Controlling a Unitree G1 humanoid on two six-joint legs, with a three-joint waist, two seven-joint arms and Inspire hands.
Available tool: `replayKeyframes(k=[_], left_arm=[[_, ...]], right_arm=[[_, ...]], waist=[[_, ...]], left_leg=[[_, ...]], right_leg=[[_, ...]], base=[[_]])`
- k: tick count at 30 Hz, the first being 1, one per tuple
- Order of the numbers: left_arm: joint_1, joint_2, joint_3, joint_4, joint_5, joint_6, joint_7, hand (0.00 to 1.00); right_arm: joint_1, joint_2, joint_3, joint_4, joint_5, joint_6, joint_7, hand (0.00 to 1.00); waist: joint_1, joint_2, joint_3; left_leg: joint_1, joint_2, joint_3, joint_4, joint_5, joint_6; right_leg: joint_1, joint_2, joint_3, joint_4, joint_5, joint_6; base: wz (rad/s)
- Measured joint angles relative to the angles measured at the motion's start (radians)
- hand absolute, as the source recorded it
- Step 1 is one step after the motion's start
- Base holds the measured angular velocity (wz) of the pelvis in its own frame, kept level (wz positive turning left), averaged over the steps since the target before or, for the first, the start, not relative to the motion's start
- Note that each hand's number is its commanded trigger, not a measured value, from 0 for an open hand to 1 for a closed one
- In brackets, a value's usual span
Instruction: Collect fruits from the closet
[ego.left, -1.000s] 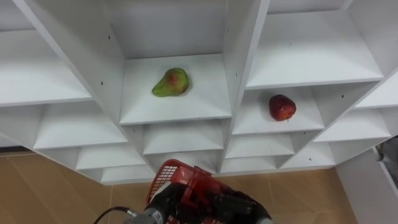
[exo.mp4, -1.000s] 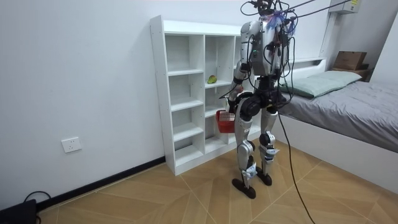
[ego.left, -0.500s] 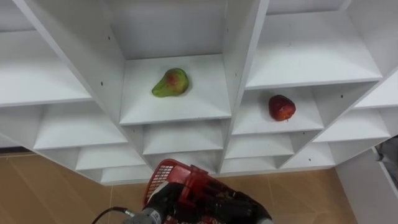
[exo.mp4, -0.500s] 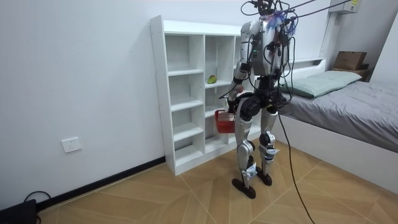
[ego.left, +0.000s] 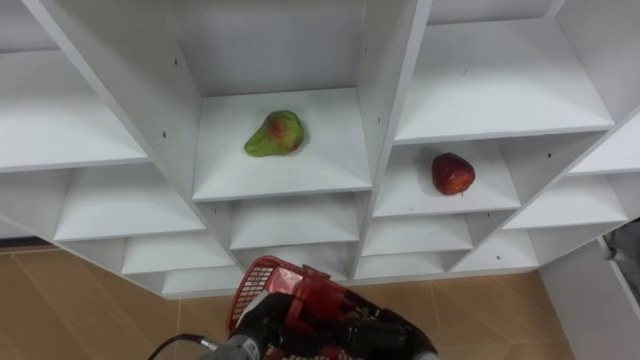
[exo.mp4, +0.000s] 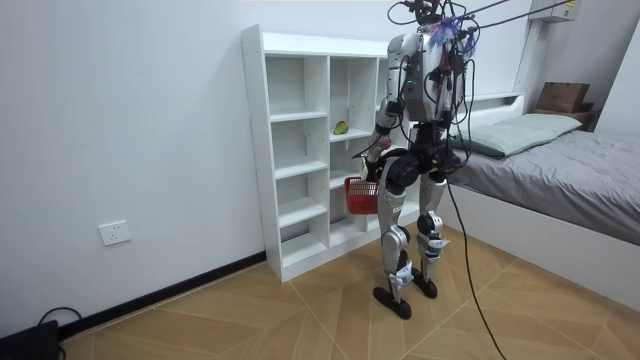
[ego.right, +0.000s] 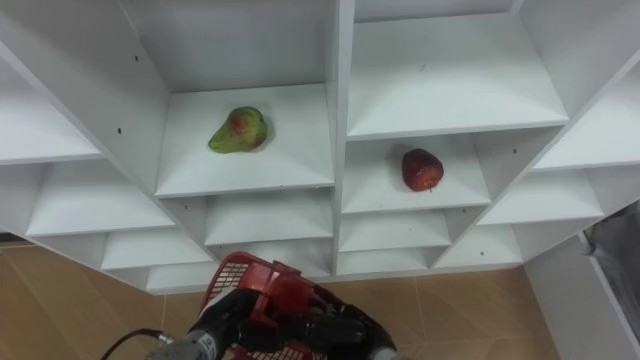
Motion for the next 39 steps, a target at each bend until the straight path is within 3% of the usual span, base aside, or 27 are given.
replayKeyframes(k=[19, 39], left_arm=[[0.002, -0.001, -0.014, 0.043, 0.04, 0.0, 0.02, 1.0], [0.001, 0.001, -0.02, 0.099, 0.203, 0.017, 0.02, 1.0]], right_arm=[[0.002, -0.003, 0.002, 0.116, -0.047, 0.0, -0.001, 0.0], [0.008, -0.002, 0.079, 0.136, -0.042, 0.021, 0.0, 0.0]], waist=[[0.0, 0.001, -0.0006], [0.0, -0.009, -0.0027]], left_leg=[[0.004, 0.0, 0.0, 0.001, 0.0, 0.0], [0.011, -0.001, 0.002, 0.001, 0.0, 0.0]], right_leg=[[0.002, 0.0, -0.003, 0.001, 0.0, 0.0], [0.008, -0.007, -0.002, 0.003, 0.0, 0.0]], base=[[0.0], [0.0]])
